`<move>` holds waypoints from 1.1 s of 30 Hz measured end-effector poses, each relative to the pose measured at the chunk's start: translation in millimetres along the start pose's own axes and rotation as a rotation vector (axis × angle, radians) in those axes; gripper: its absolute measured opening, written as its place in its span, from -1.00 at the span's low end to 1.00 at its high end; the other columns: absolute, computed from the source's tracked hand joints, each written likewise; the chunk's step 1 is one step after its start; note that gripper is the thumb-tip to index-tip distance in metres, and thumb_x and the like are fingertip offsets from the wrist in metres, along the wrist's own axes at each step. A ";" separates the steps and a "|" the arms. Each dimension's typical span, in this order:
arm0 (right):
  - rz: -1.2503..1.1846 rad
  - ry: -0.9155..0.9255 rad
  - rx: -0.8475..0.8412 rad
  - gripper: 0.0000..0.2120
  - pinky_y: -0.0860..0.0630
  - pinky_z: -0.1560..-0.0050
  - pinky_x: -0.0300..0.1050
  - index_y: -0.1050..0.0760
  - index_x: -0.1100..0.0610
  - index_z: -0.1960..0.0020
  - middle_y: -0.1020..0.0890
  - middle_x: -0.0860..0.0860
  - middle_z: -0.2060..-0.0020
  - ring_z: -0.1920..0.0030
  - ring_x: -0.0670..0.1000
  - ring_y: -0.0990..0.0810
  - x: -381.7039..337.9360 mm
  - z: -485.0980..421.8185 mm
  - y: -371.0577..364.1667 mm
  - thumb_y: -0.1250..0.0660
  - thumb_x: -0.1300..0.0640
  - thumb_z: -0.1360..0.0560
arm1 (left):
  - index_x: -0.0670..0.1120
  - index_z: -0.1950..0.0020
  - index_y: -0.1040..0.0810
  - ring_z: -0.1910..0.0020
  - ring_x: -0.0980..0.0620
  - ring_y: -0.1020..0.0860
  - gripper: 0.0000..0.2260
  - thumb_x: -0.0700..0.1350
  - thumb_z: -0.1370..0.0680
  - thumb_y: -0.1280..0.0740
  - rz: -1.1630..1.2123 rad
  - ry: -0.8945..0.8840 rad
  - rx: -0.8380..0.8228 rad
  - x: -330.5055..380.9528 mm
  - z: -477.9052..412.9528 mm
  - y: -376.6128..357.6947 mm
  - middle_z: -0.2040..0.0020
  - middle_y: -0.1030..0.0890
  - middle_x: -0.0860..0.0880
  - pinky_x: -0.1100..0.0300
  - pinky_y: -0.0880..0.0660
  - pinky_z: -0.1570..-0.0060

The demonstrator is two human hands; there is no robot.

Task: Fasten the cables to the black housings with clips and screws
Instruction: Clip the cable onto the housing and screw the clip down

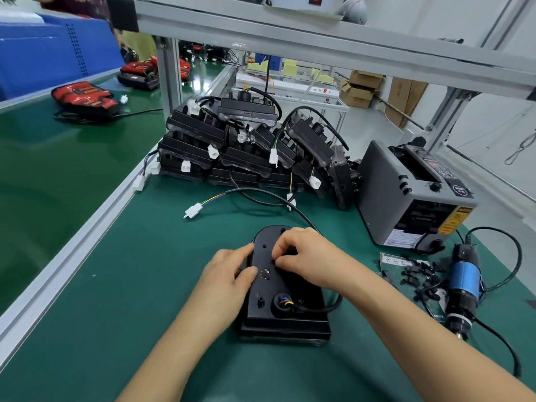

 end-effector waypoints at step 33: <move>0.225 -0.387 0.134 -0.58 -0.43 -0.07 -0.06 -0.43 0.07 -0.16 -0.57 0.06 -0.11 -0.16 0.13 -0.51 55.8 64.3 -9.8 -0.05 -0.21 -0.58 | -0.17 0.24 -0.52 0.58 0.03 -0.48 -0.76 -0.09 -0.58 -0.27 -0.297 0.394 -0.300 -6.1 -61.1 45.2 0.37 -0.64 -0.06 0.31 -0.44 0.47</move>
Point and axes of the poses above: each hand's wrist, its own z-axis away from the middle knuckle, its own y-axis out of the back of the hand, x = y × z, the point moved 2 cm from there along -z, towards the middle knuckle
